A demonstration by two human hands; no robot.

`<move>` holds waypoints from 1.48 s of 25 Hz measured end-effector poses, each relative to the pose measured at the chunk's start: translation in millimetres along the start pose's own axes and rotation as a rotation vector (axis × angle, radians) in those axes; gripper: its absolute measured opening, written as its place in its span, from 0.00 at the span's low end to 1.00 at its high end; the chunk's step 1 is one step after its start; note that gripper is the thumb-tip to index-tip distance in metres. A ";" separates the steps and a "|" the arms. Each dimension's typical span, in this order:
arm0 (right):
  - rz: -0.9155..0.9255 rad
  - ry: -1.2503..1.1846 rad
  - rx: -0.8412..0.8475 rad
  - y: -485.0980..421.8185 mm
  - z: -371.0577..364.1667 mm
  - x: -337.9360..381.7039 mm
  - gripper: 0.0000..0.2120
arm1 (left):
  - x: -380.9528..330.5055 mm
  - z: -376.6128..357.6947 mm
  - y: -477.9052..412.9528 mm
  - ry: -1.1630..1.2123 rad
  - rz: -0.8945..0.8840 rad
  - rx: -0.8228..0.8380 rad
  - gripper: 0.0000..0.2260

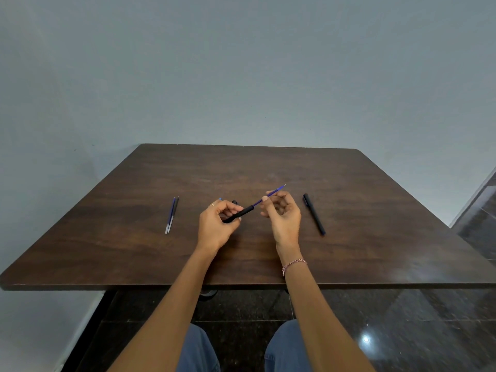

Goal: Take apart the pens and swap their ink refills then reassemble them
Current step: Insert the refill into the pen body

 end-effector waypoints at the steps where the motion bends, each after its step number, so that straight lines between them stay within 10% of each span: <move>1: -0.004 0.024 0.019 1.0 -1.9 -0.6 0.02 | 0.3 -0.1 -0.1 -0.001 0.003 0.000 0.19; 37: 0.019 0.411 0.169 2.1 -17.3 -2.0 0.08 | 35.3 43.4 8.6 0.332 0.300 -0.363 0.13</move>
Point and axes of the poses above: each hand's wrist, its own y-axis away from the middle knuckle, its own z-axis out of the back of the hand, x = y × z, the point moved 8 cm from there along -y, towards the middle knuckle, and after that the axes turned 3 degrees about z, right-handed, at the moved point
